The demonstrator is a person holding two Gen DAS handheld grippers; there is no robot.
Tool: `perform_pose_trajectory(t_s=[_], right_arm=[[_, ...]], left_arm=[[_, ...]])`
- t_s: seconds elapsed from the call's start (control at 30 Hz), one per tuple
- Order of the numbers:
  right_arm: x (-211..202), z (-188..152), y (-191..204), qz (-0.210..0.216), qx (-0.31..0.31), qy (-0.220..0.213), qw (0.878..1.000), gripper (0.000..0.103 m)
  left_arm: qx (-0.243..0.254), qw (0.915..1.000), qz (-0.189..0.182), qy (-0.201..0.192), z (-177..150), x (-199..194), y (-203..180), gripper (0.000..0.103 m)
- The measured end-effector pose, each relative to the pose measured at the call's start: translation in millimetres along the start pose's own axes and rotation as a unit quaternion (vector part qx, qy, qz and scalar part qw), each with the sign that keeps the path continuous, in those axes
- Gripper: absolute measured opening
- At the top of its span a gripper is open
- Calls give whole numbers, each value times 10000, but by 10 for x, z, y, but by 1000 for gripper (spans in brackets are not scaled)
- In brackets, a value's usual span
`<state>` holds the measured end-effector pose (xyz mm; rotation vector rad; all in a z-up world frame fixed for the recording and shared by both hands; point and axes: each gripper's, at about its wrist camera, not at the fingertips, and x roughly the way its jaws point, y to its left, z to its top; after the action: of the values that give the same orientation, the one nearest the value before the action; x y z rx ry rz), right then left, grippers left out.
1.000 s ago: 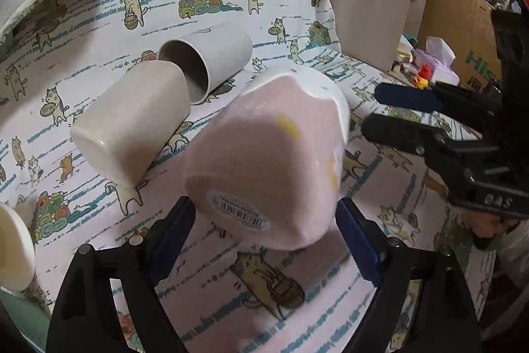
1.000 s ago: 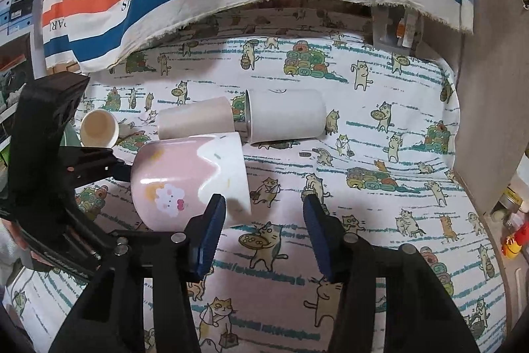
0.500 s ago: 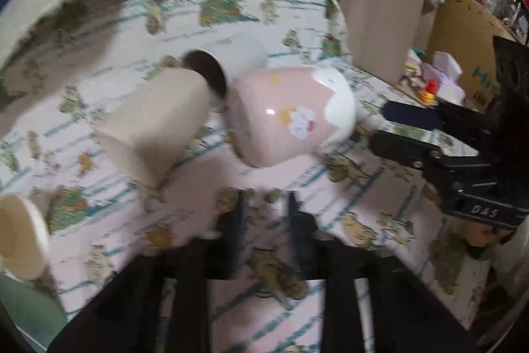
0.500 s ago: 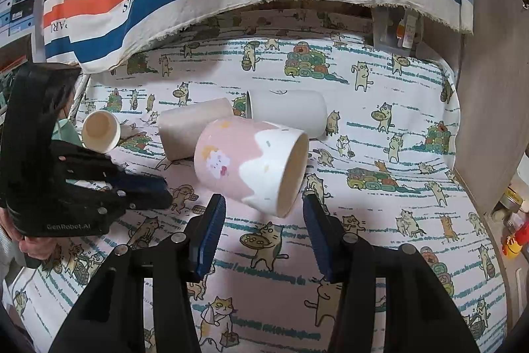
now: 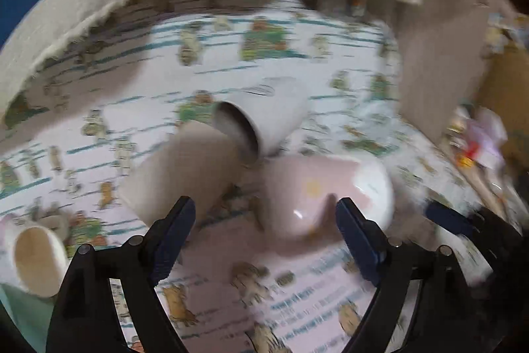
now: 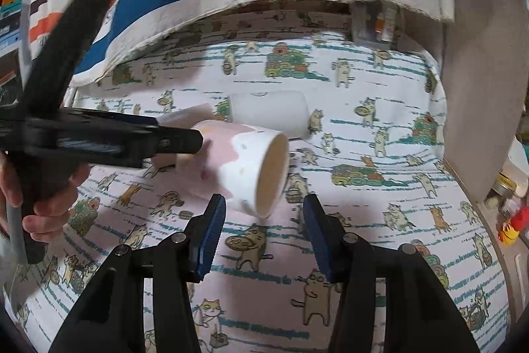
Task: Flip cup upside down
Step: 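Grasp the pink mug with the left gripper while the right gripper releases it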
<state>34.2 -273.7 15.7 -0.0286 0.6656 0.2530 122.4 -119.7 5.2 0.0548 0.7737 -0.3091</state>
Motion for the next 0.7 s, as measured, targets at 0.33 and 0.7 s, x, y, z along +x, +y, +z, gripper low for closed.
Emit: perform_pose_trajectory(t_s=[0.33, 0.7], right_arm=[[-50, 17, -330, -174, 763, -34, 9969, 30], [37, -15, -286, 386, 831, 287, 9954, 27]], left_arm=[[84, 9982, 529, -253, 284, 105, -114, 57], [652, 9936, 810, 435, 502, 508, -422, 18]])
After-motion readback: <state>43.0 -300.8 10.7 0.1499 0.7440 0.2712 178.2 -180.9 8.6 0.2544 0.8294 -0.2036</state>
